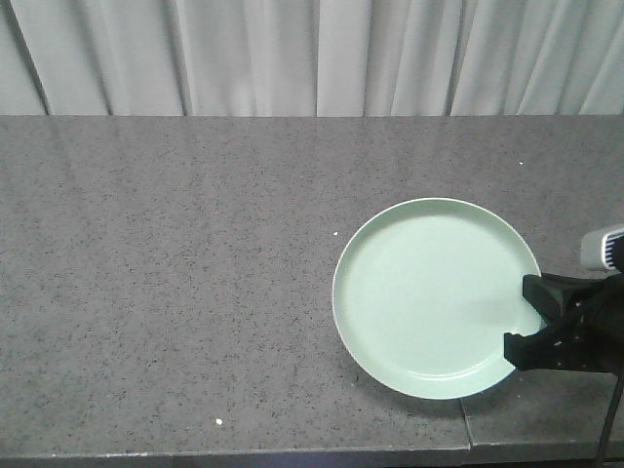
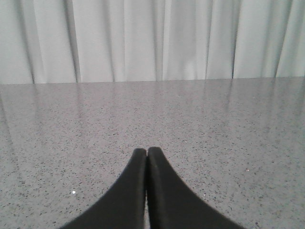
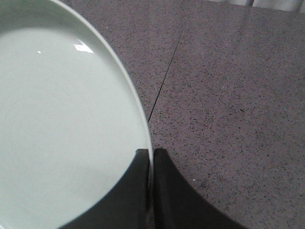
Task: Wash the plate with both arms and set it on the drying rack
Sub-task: 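Hold the plate raised in the right gripper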
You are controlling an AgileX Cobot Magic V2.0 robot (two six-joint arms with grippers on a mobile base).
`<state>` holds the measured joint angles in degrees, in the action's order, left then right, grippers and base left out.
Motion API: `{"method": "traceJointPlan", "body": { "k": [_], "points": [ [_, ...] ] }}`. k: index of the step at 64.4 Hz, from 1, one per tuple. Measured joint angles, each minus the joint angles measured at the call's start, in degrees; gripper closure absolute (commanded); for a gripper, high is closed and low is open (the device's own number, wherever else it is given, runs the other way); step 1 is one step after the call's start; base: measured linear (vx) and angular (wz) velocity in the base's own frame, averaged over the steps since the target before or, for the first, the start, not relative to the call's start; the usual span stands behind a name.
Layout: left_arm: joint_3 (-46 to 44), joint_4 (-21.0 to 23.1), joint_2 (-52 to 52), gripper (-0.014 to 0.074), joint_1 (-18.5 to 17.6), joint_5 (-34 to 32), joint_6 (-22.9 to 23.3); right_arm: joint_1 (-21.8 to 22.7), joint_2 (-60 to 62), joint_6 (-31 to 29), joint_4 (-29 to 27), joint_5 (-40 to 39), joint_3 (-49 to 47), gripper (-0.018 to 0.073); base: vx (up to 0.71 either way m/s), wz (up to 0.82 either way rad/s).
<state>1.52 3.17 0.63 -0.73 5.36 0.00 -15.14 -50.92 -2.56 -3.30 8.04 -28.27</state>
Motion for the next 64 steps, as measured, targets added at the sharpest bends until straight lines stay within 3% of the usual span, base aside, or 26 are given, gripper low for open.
{"method": "traceJointPlan", "body": {
  "k": [64],
  "points": [
    [0.0, 0.0, 0.0, 0.0602, 0.0, 0.0, 0.0, 0.0, 0.1, 0.0, 0.0, 0.1, 0.0, 0.0567, 0.00, 0.01]
  ]
}}
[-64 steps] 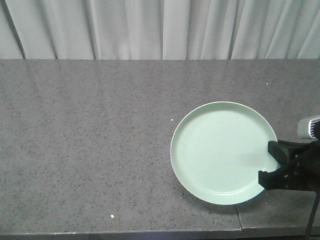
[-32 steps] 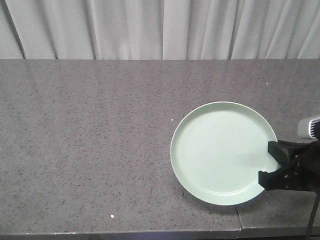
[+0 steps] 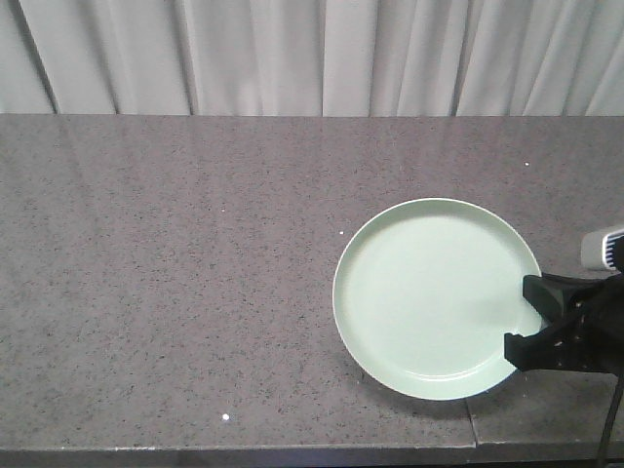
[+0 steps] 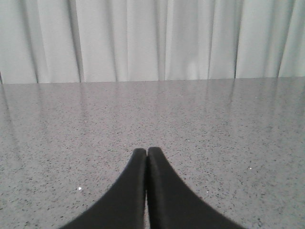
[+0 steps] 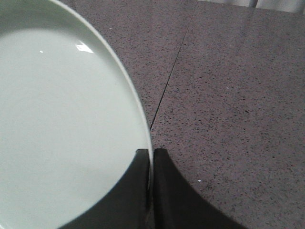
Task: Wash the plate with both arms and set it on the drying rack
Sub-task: 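Hold the plate raised in the right gripper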
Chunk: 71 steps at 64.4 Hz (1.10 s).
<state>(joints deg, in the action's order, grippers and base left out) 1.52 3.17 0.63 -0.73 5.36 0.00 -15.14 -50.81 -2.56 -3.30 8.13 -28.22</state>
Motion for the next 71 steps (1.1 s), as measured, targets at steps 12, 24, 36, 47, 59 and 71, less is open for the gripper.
{"method": "traceJointPlan", "body": {
  "k": [12, 24, 36, 47, 59, 71],
  "points": [
    [0.0, 0.0, 0.0, 0.0602, 0.0, 0.0, 0.0, 0.0, 0.0, 0.0, 0.0, 0.1, 0.0, 0.0567, -0.04, 0.16],
    [0.0, 0.0, 0.0, 0.0602, 0.0, 0.0, 0.0, 0.0, 0.0, 0.0, 0.0, 0.3, 0.0, 0.0567, -0.06, 0.25],
    [0.0, 0.0, 0.0, 0.0602, 0.0, 0.0, 0.0, 0.0, 0.0, 0.0, 0.0, 0.3, 0.0, 0.0567, -0.07, 0.35],
    [0.0, 0.0, 0.0, 0.0602, 0.0, 0.0, 0.0, 0.0, 0.0, 0.0, 0.0, 0.3, 0.0, 0.0567, -0.07, 0.43],
    [0.0, 0.0, 0.0, 0.0602, 0.0, 0.0, 0.0, 0.0, 0.0, 0.0, 0.0, 0.3, 0.0, 0.0567, -0.07, 0.40],
    [0.0, 0.0, 0.0, 0.0602, 0.0, 0.0, 0.0, 0.0, 0.0, 0.0, 0.0, 0.3, 0.0, 0.0567, -0.06, 0.34]
  ]
}}
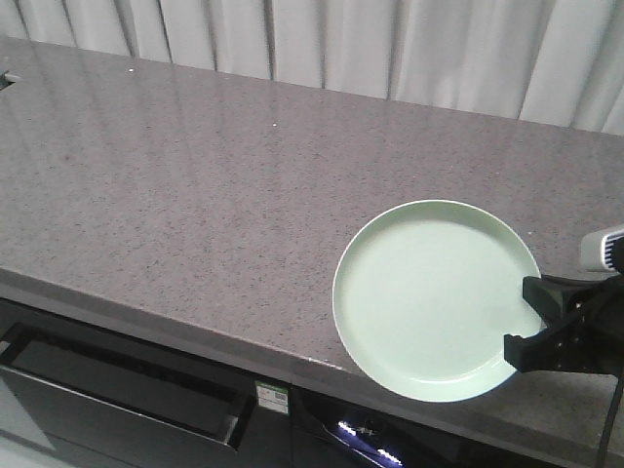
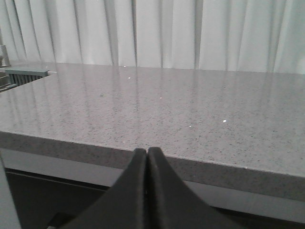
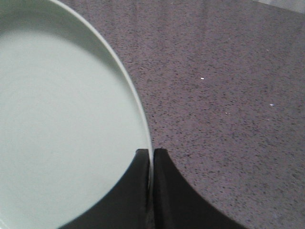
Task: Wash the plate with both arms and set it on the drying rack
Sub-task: 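Hold the plate raised in the right gripper, then drive the base away from the counter holding the plate in the right gripper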
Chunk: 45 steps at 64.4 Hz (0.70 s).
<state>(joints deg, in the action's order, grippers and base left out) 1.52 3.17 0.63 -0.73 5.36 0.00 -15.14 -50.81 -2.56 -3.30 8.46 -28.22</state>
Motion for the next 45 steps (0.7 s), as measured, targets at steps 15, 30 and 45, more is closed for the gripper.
{"method": "traceJointPlan", "body": {
  "k": [15, 30, 45],
  "points": [
    [0.0, 0.0, 0.0, 0.0602, 0.0, 0.0, 0.0, 0.0, 0.0, 0.0, 0.0, 0.0, 0.0, 0.0567, -0.05, 0.30],
    [0.0, 0.0, 0.0, 0.0602, 0.0, 0.0, 0.0, 0.0, 0.0, 0.0, 0.0, 0.0, 0.0, 0.0567, -0.05, 0.30],
    [0.0, 0.0, 0.0, 0.0602, 0.0, 0.0, 0.0, 0.0, 0.0, 0.0, 0.0, 0.0, 0.0, 0.0567, -0.05, 0.35]
  ]
}}
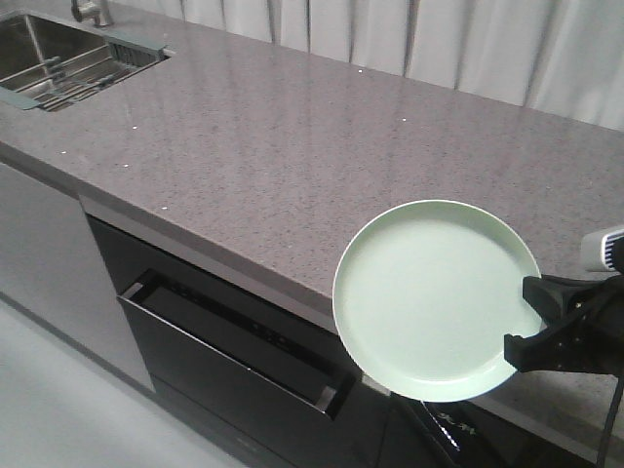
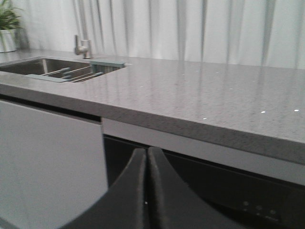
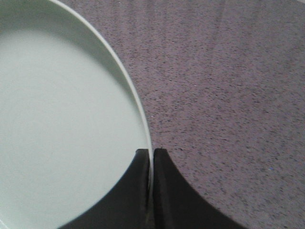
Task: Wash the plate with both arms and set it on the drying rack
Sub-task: 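Drive the base away from the counter holding the plate in the right gripper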
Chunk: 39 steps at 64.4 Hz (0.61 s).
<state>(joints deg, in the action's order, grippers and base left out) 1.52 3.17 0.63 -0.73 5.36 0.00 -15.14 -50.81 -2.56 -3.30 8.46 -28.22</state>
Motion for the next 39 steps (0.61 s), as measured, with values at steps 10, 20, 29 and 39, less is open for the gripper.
{"method": "traceJointPlan", "body": {
  "k": [10, 20, 29, 39],
  "points": [
    [0.0, 0.0, 0.0, 0.0602, 0.0, 0.0, 0.0, 0.0, 0.0, 0.0, 0.0, 0.0, 0.0, 0.0567, -0.06, 0.37],
    [0.0, 0.0, 0.0, 0.0602, 0.0, 0.0, 0.0, 0.0, 0.0, 0.0, 0.0, 0.0, 0.0, 0.0567, -0.05, 0.37],
    [0.0, 0.0, 0.0, 0.0602, 0.0, 0.0, 0.0, 0.0, 0.0, 0.0, 0.0, 0.0, 0.0, 0.0567, -0.04, 0.36],
    [0.0, 0.0, 0.0, 0.0602, 0.0, 0.0, 0.0, 0.0, 0.0, 0.0, 0.0, 0.0, 0.0, 0.0567, -0.04, 0.38]
  ]
}}
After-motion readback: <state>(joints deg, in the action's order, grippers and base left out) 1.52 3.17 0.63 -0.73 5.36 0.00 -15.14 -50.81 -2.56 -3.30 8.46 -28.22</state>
